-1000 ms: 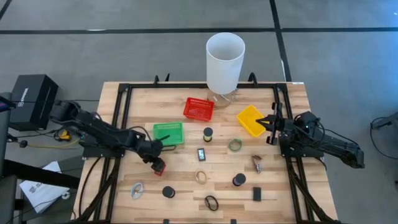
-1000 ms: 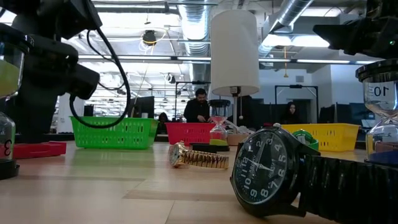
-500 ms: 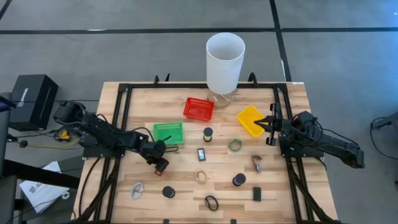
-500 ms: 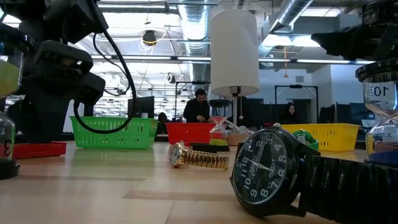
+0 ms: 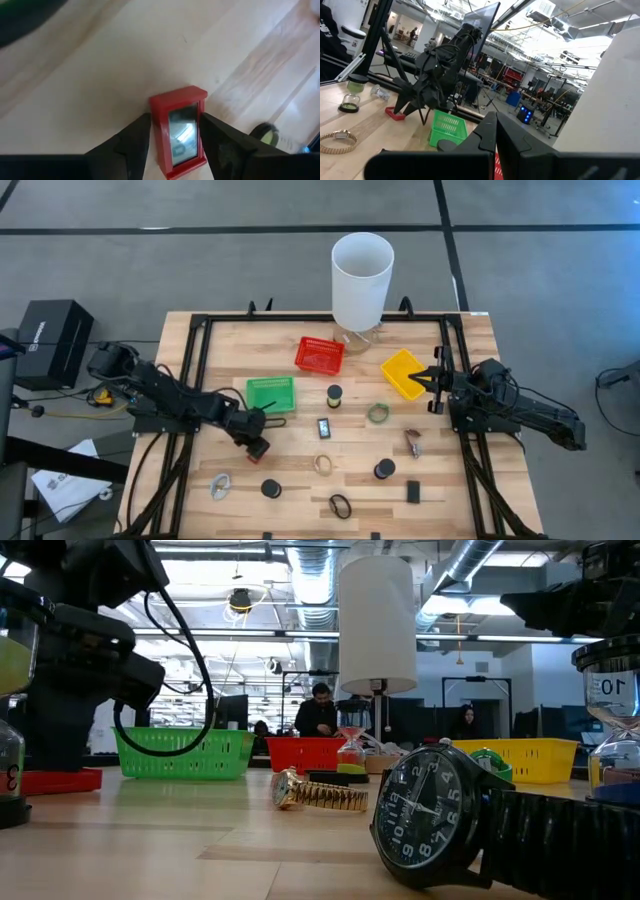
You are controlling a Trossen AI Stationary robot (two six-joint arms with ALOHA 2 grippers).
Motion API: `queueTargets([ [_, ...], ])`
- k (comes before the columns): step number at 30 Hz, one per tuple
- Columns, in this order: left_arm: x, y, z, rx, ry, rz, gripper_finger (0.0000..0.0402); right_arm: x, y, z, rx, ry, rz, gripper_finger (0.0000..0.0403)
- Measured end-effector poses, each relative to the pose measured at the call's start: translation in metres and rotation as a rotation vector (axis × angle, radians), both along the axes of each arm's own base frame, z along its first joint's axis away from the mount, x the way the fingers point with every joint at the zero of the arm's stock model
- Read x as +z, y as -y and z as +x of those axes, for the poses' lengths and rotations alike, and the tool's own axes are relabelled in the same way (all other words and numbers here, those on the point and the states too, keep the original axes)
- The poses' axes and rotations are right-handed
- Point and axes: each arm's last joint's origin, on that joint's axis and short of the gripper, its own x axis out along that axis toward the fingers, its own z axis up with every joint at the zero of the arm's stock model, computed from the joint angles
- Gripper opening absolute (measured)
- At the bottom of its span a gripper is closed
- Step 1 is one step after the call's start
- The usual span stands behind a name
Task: Pick & Place Office items
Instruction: Put the red digital timer into the green bin
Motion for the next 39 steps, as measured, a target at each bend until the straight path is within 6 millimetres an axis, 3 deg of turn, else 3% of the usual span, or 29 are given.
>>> queueTargets([
  [14, 0.003, 0.005, -0.006, -0.089, -0.068, 0.015, 0.0136, 0.0, 0.0, 0.0, 0.0, 0.0, 0.0, 0.0],
  [23, 0.002, -0.005, -0.005, -0.145, -0.067, 0.051, 0.0131, 0.0, 0.0, 0.0, 0.0, 0.001, 0.0, 0.0],
  [30, 0.011, -0.019, -0.017, -0.121, -0.115, 0.069, 0.013, 0.0, 0.0, 0.0, 0.0, 0.001, 0.0, 0.0],
  [39, 0.028, -0.019, -0.02, -0.104, 0.01, 0.122, 0.013, 0.0, 0.0, 0.0, 0.0, 0.001, -0.001, 0.0],
])
